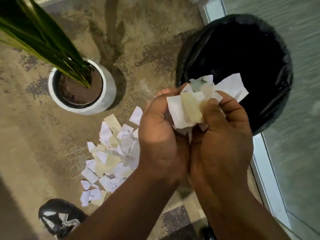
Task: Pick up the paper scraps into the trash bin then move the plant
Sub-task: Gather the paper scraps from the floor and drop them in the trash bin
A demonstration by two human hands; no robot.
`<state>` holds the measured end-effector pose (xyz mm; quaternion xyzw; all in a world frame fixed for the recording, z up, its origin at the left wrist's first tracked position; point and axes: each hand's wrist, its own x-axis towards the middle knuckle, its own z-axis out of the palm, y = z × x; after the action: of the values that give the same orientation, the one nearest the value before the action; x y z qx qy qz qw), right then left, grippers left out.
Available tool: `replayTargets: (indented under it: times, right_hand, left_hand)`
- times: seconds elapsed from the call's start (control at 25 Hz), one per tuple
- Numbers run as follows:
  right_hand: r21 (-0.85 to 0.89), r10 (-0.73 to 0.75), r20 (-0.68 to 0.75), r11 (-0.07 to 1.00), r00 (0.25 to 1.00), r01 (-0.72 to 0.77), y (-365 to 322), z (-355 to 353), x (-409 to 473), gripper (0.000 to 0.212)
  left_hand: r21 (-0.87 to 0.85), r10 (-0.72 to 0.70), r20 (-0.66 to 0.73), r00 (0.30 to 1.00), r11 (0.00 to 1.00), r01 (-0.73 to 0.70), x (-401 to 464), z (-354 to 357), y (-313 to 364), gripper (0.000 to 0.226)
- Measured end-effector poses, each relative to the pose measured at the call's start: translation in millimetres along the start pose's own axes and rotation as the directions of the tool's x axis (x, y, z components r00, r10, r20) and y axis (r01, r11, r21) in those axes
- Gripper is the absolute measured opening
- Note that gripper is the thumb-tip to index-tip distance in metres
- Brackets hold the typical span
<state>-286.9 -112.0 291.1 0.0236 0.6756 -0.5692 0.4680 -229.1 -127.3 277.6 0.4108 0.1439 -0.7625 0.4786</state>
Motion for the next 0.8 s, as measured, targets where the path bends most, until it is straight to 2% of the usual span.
replayTargets:
  times: [0.08,0.2,0.32,0.44,0.64,0.8]
  right_hand:
    - [0.104,0.045,-0.028,0.994,0.999,-0.041,-22,-13,17,0.017]
    - [0.166,0.151,-0.078,0.977,0.985,-0.137,-44,-23,39,0.020]
    - [0.248,0.225,-0.096,0.949,0.970,-0.195,-60,-28,55,0.020]
    - [0.299,0.251,-0.085,0.930,0.964,-0.216,-69,-33,61,0.020]
    - [0.312,0.260,-0.153,0.928,0.953,-0.203,-72,-40,70,0.023]
    - [0.318,0.273,-0.152,0.923,0.950,-0.214,-71,-43,73,0.027]
  left_hand:
    - [0.002,-0.041,-0.007,0.999,0.999,0.041,12,26,-22,0.029]
    - [0.029,-0.081,-0.109,0.991,0.996,0.085,28,49,-44,0.030]
    - [0.058,-0.155,-0.127,0.980,0.985,0.163,39,65,-59,0.047]
    - [0.081,-0.172,-0.182,0.968,0.979,0.189,44,73,-65,0.046]
    - [0.131,-0.174,-0.328,0.928,0.965,0.227,48,78,-75,0.039]
    - [0.163,-0.133,-0.362,0.923,0.965,0.204,48,80,-76,0.039]
